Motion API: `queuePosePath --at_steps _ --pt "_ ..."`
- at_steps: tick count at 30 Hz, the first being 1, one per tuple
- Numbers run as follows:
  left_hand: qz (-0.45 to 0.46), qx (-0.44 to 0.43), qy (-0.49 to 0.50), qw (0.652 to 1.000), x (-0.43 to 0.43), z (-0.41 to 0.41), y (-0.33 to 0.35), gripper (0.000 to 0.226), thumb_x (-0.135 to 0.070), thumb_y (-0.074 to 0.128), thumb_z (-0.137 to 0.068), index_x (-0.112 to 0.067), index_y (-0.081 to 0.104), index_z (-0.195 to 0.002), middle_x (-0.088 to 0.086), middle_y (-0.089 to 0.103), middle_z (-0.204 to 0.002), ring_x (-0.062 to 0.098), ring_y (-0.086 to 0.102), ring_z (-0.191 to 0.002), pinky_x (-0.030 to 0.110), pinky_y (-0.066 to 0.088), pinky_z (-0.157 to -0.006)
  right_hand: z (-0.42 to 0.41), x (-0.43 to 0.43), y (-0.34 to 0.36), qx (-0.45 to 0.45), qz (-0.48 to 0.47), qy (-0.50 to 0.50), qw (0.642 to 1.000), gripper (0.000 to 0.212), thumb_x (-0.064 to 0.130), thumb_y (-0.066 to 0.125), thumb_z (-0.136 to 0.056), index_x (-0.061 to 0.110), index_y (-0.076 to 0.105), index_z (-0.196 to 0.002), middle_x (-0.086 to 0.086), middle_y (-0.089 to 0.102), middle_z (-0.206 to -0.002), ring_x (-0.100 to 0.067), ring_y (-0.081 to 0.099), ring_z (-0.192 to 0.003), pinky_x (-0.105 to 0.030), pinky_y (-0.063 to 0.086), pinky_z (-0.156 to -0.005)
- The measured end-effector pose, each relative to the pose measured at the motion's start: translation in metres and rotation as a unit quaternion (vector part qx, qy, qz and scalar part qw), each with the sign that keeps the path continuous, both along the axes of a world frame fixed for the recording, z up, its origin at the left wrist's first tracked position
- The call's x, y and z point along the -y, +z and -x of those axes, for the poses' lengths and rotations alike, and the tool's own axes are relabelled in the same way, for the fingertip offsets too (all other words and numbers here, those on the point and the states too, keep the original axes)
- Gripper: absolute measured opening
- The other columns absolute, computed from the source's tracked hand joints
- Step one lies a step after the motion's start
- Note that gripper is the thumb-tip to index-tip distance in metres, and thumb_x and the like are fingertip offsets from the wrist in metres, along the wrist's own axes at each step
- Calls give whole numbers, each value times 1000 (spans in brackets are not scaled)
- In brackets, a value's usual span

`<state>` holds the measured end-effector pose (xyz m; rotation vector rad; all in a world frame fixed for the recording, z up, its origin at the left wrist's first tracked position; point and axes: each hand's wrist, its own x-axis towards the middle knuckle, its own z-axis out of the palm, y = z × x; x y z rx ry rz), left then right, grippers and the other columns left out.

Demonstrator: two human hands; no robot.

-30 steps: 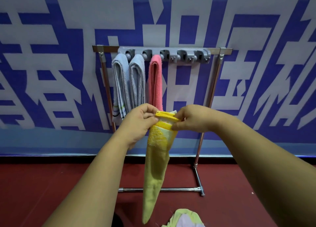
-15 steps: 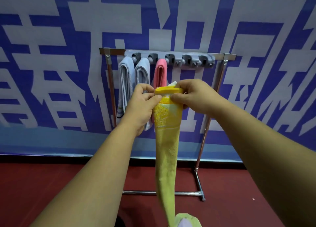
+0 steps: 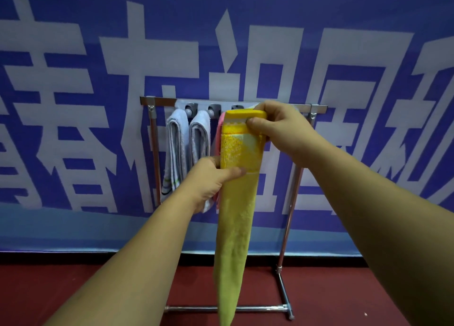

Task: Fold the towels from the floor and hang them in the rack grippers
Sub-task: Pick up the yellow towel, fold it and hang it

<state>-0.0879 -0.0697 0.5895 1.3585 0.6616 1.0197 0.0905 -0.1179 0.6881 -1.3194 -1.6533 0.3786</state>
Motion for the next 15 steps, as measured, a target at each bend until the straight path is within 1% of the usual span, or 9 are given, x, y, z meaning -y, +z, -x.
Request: queuePosePath --at_steps 2,5,7,9,10,13,14,15 --pt "6 -25 -10 1000 -4 -1 -2 24 1 75 -94 0 74 -118 9 83 -98 19 81 -84 25 62 -66 -3 -4 7 -23 -14 -1 1000 10 26 66 -103 18 69 -107 -10 70 -101 -27 69 -94 -43 62 -86" --pt "10 -51 -27 998 -9 -1 -3 23 -3 72 -97 3 74 -119 12 83 -102 21 81 -88 27 63 -70 -9 -11 19 -69 -30 -3 997 2 21 67 -102 20 67 -100 -4 65 -90 -20 62 -83 -41 57 -78" --pt "-11 -75 -31 997 -15 -1 -3 26 -9 74 -97 4 74 -119 15 82 -107 27 80 -97 32 64 -79 -16 -16 25 -99 -34 -7 994 6 17 67 -99 22 66 -96 -2 63 -86 -19 61 -81 -42 54 -75" --pt "-30 -96 -36 994 -16 -2 -1 30 -13 76 -96 4 74 -120 17 81 -111 32 78 -103 37 64 -88 -21 -18 30 -129 -30 -6 991 9 14 66 -99 22 65 -96 -1 63 -86 -18 62 -78 -39 55 -71" --pt "-34 -99 -37 994 -16 -2 0 31 -13 76 -96 4 74 -120 17 81 -111 32 78 -104 37 64 -88 -23 -18 31 -139 -28 -1 990 10 12 65 -100 21 64 -96 -1 63 -86 -17 62 -76 -37 55 -69" --pt "-29 -88 -39 995 -14 -4 1 29 -11 73 -98 8 72 -121 19 80 -110 27 79 -94 32 65 -77 -27 -17 34 -152 -20 12 988 11 10 63 -102 20 64 -98 -2 64 -88 -14 64 -75 -32 56 -64" --pt "-30 -88 -36 995 -14 -4 0 31 -12 73 -98 9 70 -121 20 80 -110 27 79 -93 34 65 -77 -28 -16 34 -156 -19 14 988 12 9 63 -102 20 65 -98 -3 64 -89 -14 65 -76 -31 56 -64" --pt "-34 -92 -30 995 -15 -5 -2 33 -13 73 -99 9 69 -123 21 79 -112 29 79 -96 38 66 -80 -29 -16 34 -160 -19 15 987 13 8 62 -102 20 65 -99 -3 64 -89 -14 65 -76 -31 56 -63"
